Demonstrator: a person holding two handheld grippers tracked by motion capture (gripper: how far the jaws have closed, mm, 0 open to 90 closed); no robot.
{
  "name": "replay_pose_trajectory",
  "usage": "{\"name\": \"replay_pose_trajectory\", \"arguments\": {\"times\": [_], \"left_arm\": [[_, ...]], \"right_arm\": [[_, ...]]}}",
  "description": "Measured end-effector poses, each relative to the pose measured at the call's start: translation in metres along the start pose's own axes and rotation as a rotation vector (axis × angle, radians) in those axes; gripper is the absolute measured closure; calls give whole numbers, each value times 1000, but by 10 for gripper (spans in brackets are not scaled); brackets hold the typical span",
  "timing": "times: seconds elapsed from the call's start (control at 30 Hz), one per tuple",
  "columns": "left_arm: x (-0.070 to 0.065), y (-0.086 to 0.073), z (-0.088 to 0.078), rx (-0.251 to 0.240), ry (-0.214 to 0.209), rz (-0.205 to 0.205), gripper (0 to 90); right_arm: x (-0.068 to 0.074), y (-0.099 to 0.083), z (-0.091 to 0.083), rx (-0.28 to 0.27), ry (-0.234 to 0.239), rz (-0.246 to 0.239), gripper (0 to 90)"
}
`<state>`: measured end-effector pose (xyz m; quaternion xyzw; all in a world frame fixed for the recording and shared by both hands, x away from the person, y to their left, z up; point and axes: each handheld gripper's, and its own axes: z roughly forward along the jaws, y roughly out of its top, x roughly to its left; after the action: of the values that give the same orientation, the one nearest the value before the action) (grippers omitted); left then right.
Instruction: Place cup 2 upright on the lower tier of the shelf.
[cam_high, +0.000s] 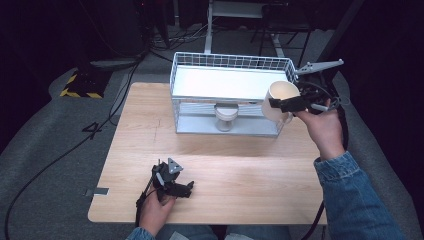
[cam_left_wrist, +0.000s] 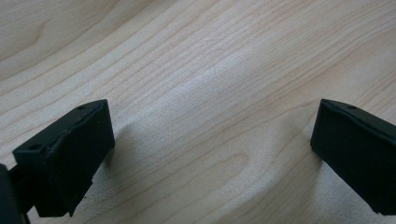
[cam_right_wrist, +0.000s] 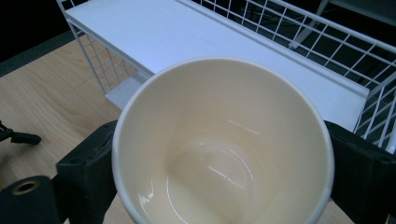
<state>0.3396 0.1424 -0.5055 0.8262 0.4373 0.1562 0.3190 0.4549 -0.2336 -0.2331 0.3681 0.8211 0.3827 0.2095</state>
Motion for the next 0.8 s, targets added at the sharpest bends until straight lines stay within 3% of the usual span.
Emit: {"name": "replay_pose_trajectory", "arguments": {"times": [0.8], "left_arm": [[0, 0, 0, 0, 4, -1, 1]], "right_arm": [[-10, 67, 56, 13, -7, -37, 102]]}}
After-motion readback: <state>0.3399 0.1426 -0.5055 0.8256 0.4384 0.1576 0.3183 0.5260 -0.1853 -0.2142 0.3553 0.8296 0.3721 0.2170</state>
